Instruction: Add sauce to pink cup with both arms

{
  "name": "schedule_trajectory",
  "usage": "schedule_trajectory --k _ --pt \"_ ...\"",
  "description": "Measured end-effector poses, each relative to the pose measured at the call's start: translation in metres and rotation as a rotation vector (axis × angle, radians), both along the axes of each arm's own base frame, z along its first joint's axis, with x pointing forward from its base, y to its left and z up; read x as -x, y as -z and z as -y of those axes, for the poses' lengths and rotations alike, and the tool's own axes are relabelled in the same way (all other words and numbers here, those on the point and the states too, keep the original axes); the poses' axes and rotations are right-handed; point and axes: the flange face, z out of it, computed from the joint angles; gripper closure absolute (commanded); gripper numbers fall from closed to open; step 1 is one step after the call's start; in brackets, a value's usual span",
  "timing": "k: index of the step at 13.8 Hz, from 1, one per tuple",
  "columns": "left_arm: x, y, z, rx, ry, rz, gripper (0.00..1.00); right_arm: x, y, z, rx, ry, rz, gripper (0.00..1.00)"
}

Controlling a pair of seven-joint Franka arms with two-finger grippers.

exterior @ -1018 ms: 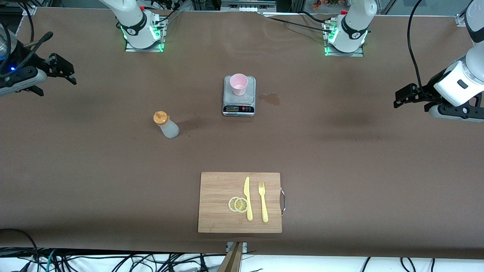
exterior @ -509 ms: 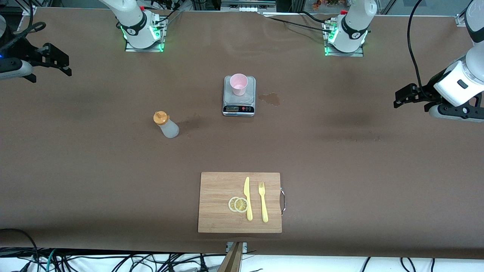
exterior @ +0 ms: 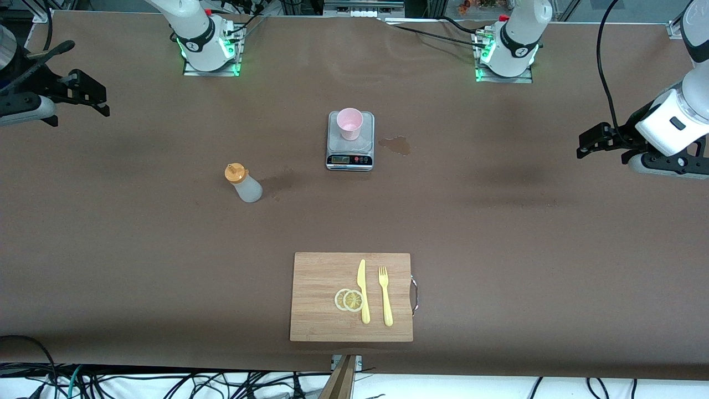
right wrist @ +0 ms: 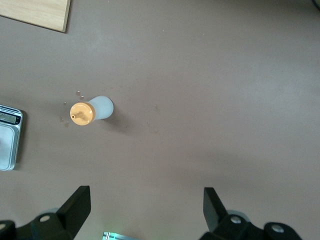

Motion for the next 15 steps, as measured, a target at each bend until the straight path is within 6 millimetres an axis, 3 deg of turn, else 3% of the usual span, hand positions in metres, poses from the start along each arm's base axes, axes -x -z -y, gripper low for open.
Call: schedule_trajectory --k 15 --pt "0.0 0.0 0.001 0.0 0.002 0.0 0.0 -0.0001 -0.005 0.0001 0.0 0.014 0.006 0.0"
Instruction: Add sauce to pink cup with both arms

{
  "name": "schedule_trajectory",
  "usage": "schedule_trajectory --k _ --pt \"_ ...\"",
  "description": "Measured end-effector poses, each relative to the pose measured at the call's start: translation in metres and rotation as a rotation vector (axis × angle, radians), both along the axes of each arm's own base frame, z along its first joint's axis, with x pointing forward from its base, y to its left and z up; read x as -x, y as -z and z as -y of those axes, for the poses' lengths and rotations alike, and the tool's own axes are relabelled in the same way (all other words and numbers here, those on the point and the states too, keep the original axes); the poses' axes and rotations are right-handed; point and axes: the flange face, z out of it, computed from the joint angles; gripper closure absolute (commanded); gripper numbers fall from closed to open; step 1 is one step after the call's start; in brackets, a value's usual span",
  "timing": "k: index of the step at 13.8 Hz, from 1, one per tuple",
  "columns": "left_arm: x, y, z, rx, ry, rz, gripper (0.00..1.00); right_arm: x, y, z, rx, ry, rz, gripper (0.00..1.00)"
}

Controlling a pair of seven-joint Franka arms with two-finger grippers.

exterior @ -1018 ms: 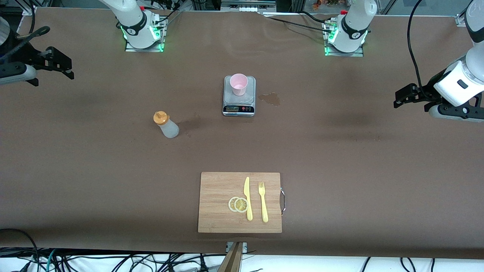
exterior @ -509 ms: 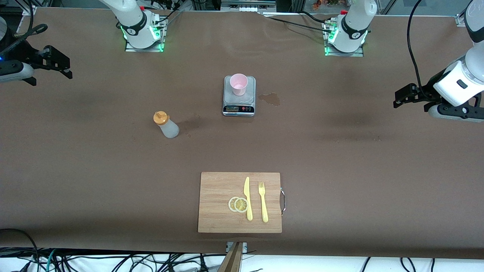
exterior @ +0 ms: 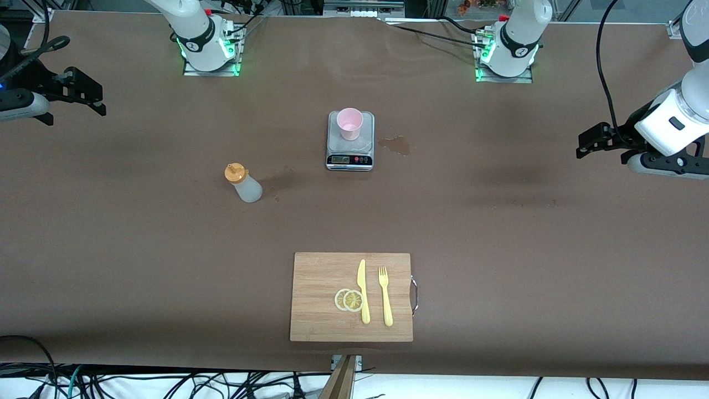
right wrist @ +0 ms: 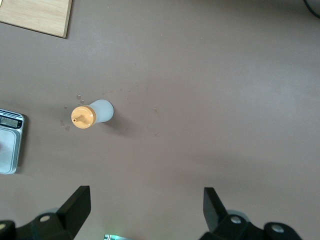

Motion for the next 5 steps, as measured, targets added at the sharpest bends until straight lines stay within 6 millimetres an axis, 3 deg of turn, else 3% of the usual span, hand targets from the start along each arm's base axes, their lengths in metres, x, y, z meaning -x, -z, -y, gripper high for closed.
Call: schedule_trajectory --k 5 --pt "0.0 0.0 0.0 0.0 0.0 0.0 0.0 0.0002 -0.0016 0.0 0.0 0.003 0.002 0.0"
